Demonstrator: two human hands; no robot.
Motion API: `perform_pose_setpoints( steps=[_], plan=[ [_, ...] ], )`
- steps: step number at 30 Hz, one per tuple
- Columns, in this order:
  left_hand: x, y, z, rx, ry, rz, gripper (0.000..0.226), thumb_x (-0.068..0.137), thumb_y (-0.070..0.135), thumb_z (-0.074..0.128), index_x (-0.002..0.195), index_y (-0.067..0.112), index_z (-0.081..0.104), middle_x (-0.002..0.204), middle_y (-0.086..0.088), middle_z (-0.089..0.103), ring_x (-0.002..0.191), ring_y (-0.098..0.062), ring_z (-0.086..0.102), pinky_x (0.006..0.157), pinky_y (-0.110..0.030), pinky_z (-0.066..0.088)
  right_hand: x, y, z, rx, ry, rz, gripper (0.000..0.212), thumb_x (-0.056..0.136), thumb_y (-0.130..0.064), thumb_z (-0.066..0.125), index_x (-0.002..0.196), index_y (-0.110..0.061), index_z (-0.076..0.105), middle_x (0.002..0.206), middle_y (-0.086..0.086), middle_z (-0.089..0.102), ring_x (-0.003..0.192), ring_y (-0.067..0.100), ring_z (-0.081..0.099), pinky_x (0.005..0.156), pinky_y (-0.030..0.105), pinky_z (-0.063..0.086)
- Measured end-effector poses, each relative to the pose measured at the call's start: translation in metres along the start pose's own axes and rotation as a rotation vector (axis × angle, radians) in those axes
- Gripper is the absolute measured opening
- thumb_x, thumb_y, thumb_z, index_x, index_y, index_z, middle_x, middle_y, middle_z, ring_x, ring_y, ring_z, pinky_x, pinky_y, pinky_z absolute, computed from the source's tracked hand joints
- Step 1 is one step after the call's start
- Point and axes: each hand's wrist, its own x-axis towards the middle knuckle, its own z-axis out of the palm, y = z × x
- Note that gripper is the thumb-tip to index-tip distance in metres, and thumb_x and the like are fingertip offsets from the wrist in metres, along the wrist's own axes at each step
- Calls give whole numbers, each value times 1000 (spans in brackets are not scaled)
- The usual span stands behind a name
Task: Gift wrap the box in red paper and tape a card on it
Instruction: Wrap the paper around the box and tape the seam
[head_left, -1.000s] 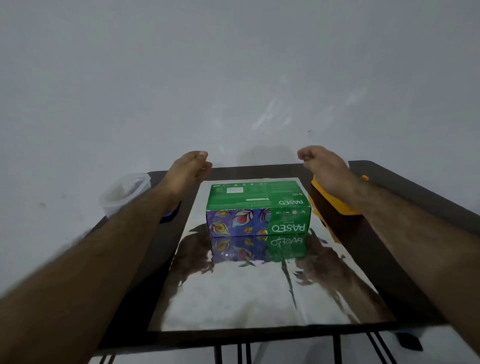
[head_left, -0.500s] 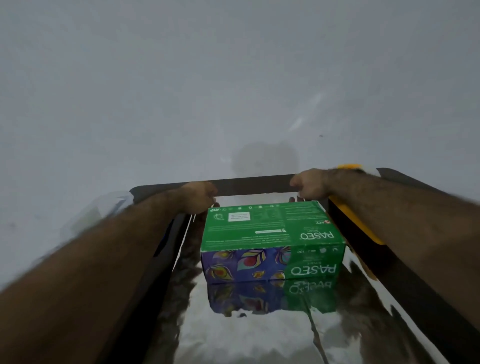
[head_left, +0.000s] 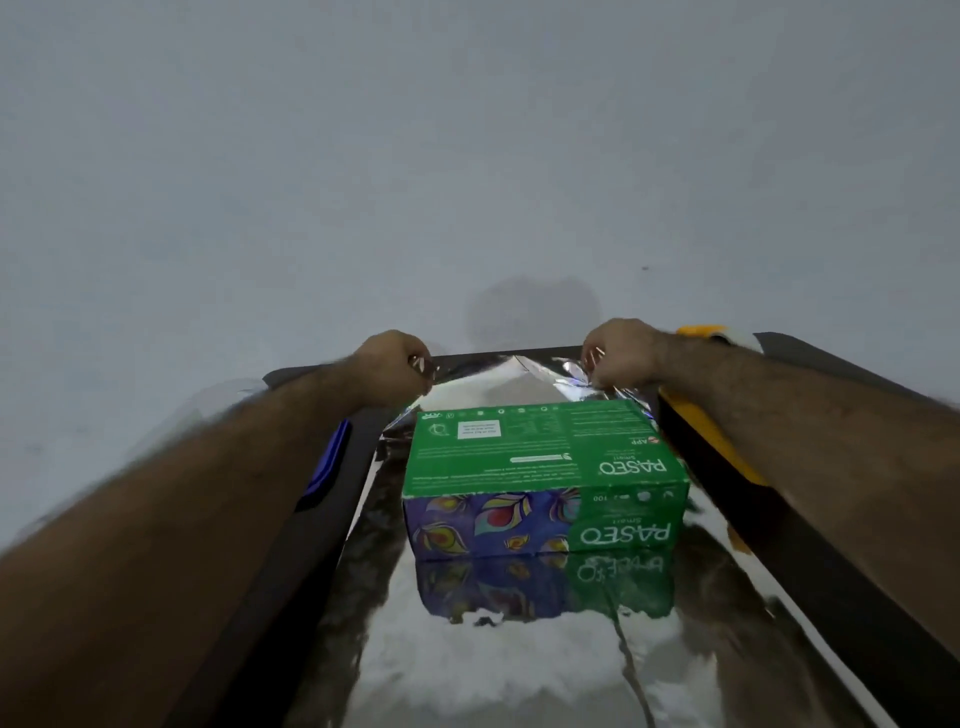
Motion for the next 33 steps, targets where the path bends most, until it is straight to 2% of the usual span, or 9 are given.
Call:
perform_pose_setpoints(
  steps=[8,11,13,19,21,23,26,30,33],
  plan=[
    [-66,4,-37,-205,197,110,25,81,-3,84,86,20,75,84,-5,77,75,-15,67,73,-25,53,-77,-6,-47,298,183,-41,21,81,2,78,87,-19,73,86,-1,72,76,16,66,64,26,53],
    [-98,10,-41,-212,247,140,29,84,-3,82,93,24,74,84,0,76,71,-4,67,72,-13,51,-110,-7,-55,319,226,-90,25,80,3,77,86,-21,74,88,-2,73,81,13,66,65,24,52],
    [-117,11,-41,-239,231,138,28,87,-3,81,91,24,76,85,1,78,66,0,68,67,-5,50,-132,-5,-57,324,220,-111,28,81,4,76,85,-24,75,90,-3,74,85,13,67,68,23,52],
    [-168,17,-34,-168,223,122,25,92,1,76,92,26,82,80,16,72,70,13,64,64,0,41,-187,2,-54,207,149,-211,26,84,-2,75,95,-25,78,97,-10,75,97,11,69,84,28,56],
    [-182,22,-32,-166,215,127,21,92,-1,75,95,18,83,78,18,69,69,8,67,61,-1,41,-200,1,-51,177,126,-224,26,83,-2,75,92,-27,79,97,-10,76,98,11,70,88,33,58],
    [-191,26,-31,-113,229,160,21,91,-3,73,101,12,85,83,12,72,82,-6,68,65,1,41,-210,-2,-47,158,133,-238,24,82,-3,75,90,-26,80,97,-10,77,99,14,70,91,39,59],
    [-197,28,-32,-24,208,163,29,90,0,69,105,18,86,100,4,77,89,-11,66,73,-6,45,-219,-10,-46,141,139,-241,22,80,-9,76,90,-28,77,104,-8,74,102,17,68,91,40,58],
    [-208,39,-36,13,226,153,28,79,7,67,97,20,84,110,0,80,105,-26,71,93,-33,56,-228,-23,-45,198,52,-325,42,80,-37,86,118,-37,71,117,-10,70,104,15,69,91,40,59],
    [-219,62,-37,-26,226,231,43,72,32,64,110,21,80,107,2,77,103,-23,68,91,-37,56,-231,-39,-37,10,25,-383,82,86,-57,81,156,-29,50,153,-8,55,137,15,55,116,39,45]
  ],
)
